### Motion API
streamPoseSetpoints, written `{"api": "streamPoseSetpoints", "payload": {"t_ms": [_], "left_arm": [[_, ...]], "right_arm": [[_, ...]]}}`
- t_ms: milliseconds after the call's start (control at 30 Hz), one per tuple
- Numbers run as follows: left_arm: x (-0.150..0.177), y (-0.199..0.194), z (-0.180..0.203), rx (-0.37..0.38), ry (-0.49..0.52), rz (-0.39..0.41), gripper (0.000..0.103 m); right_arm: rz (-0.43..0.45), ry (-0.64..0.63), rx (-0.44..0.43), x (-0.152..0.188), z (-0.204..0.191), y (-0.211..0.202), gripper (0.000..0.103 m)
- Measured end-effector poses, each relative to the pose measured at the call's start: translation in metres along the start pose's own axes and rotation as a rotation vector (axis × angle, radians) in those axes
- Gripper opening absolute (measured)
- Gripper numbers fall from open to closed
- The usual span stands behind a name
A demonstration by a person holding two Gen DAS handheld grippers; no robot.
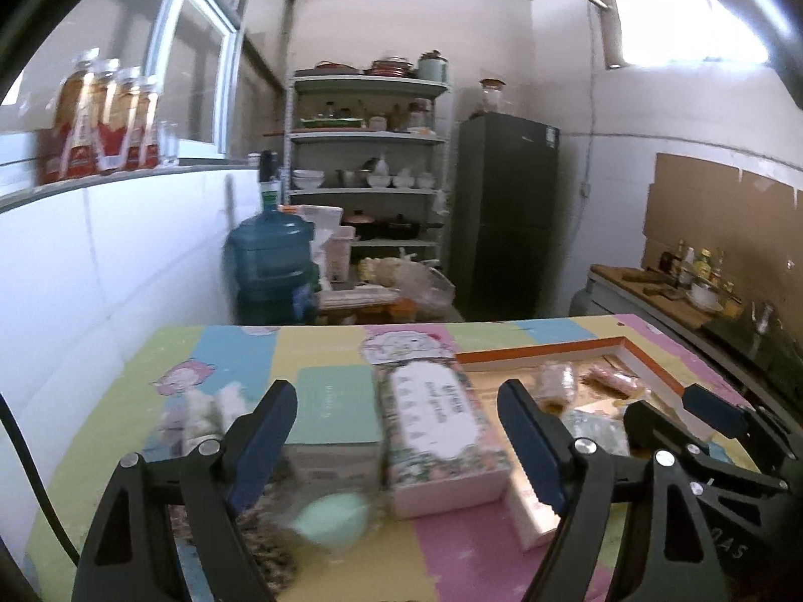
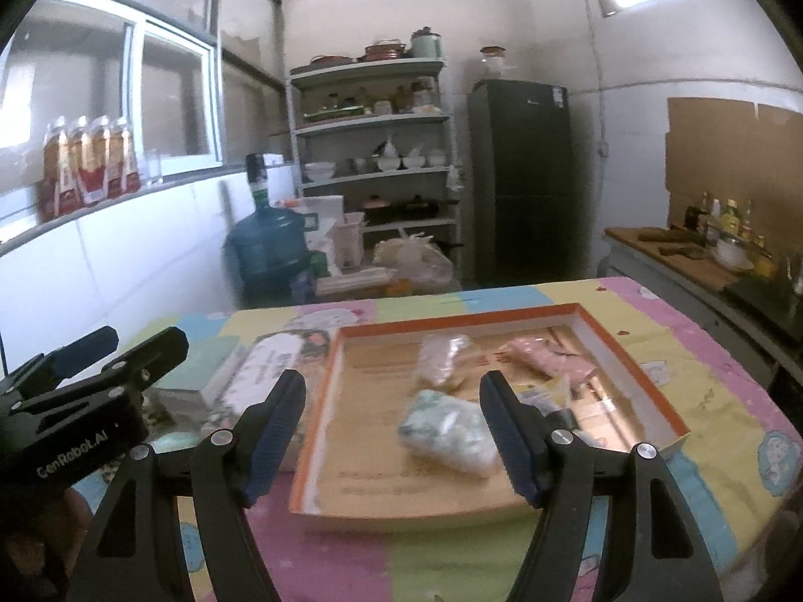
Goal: Organize soft objects
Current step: 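Move both tools back toward the plush toys and leopard cloth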
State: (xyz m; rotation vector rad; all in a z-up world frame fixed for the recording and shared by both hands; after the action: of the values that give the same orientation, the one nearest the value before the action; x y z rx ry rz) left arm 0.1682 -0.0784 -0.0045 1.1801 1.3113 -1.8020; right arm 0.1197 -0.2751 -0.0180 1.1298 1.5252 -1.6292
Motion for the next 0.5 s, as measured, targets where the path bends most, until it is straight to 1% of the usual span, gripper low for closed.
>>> {"api": "streamPoseSetpoints", "payload": {"t_ms": [500], "left_arm": [[0.020,-0.042,-0.080,-0.118,-0.043,0.021,0.082]], "right_arm": [[-0.008,-0.042,-0.097,0.015,-0.074,-0.004,0.074]]}}
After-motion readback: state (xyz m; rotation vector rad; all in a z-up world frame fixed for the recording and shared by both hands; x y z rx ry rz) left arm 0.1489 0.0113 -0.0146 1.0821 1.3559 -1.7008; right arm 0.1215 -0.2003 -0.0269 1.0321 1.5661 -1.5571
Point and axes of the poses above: each gripper's, at about its wrist camera, not at the fingertips, and y roughly the way its jaws point, z to its right, x to its underside, the point moved 4 cm from there along y, roughly the way its jaws point, and after that the axes turned 9 degrees about x, right-handed, at the moved point
